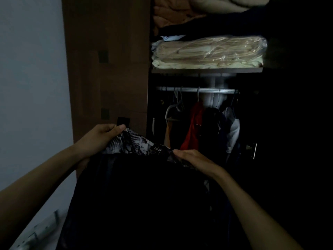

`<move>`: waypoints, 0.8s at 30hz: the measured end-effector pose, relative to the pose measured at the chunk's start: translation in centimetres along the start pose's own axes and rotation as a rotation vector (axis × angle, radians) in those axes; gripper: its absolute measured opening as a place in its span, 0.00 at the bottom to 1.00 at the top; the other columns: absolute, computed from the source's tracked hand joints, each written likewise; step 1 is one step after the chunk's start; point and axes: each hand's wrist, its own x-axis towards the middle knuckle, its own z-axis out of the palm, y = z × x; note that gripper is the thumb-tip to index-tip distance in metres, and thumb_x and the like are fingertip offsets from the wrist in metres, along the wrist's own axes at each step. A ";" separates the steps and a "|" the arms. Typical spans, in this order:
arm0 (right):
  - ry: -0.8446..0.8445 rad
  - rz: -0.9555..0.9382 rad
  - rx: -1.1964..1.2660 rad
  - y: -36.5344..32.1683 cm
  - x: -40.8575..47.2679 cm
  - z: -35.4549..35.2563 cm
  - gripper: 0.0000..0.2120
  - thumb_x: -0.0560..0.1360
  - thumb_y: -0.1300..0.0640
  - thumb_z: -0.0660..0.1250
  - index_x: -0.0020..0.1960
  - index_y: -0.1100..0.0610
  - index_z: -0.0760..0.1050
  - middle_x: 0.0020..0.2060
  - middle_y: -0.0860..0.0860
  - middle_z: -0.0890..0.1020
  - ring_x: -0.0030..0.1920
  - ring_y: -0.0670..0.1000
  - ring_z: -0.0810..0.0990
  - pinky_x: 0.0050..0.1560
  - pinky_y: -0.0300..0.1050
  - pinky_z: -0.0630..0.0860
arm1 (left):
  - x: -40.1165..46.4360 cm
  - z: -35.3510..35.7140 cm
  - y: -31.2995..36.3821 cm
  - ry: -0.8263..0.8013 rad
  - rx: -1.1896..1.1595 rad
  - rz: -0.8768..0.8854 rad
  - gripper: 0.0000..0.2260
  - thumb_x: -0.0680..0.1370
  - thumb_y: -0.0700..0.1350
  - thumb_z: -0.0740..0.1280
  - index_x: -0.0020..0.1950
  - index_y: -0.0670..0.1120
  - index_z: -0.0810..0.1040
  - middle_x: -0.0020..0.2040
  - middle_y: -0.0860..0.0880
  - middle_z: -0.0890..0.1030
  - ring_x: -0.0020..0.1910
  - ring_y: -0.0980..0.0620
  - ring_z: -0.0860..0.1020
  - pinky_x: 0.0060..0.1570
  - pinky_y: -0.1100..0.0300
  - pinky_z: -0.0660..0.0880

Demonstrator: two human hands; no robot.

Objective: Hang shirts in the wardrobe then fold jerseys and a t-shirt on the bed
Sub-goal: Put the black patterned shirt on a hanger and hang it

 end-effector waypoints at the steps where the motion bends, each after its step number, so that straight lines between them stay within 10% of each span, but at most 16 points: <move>1: 0.018 0.018 -0.003 0.2 0.2 -0.3 0.26 0.74 0.32 0.64 0.57 0.52 0.84 0.53 0.52 0.86 0.55 0.51 0.85 0.63 0.47 0.76 | 0.3 0.3 0.1 -0.007 -0.027 -0.015 0.25 0.79 0.58 0.66 0.56 0.35 0.80 0.53 0.35 0.84 0.58 0.35 0.81 0.64 0.43 0.73; 5: 0.089 0.124 -0.050 0.5 1.6 -1.8 0.31 0.73 0.26 0.58 0.52 0.49 0.86 0.50 0.48 0.87 0.54 0.47 0.85 0.63 0.45 0.73 | 1.6 1.9 0.5 -0.066 -0.112 -0.051 0.18 0.82 0.51 0.63 0.59 0.38 0.82 0.56 0.43 0.86 0.57 0.44 0.83 0.66 0.48 0.72; 12: 0.145 0.263 -0.155 0.2 7.4 -5.6 0.42 0.71 0.22 0.53 0.55 0.58 0.81 0.48 0.54 0.84 0.51 0.55 0.83 0.57 0.50 0.79 | 4.9 3.6 1.7 -0.161 -0.158 -0.005 0.33 0.73 0.61 0.71 0.61 0.32 0.76 0.59 0.35 0.82 0.62 0.33 0.79 0.68 0.40 0.69; 16: 0.358 0.137 0.089 -2.5 14.6 -7.4 0.37 0.77 0.32 0.58 0.66 0.64 0.73 0.49 0.60 0.83 0.49 0.58 0.85 0.52 0.52 0.83 | 7.2 3.7 0.8 -0.153 -0.187 -0.033 0.21 0.81 0.53 0.67 0.58 0.34 0.79 0.58 0.35 0.82 0.60 0.35 0.80 0.62 0.47 0.71; 24: 0.388 0.258 0.367 -5.6 30.2 -9.9 0.36 0.77 0.34 0.61 0.74 0.57 0.64 0.60 0.56 0.75 0.52 0.54 0.75 0.49 0.47 0.75 | 8.3 2.1 -1.5 -0.134 -0.075 -0.073 0.32 0.74 0.61 0.72 0.59 0.32 0.77 0.58 0.32 0.80 0.61 0.34 0.80 0.66 0.42 0.70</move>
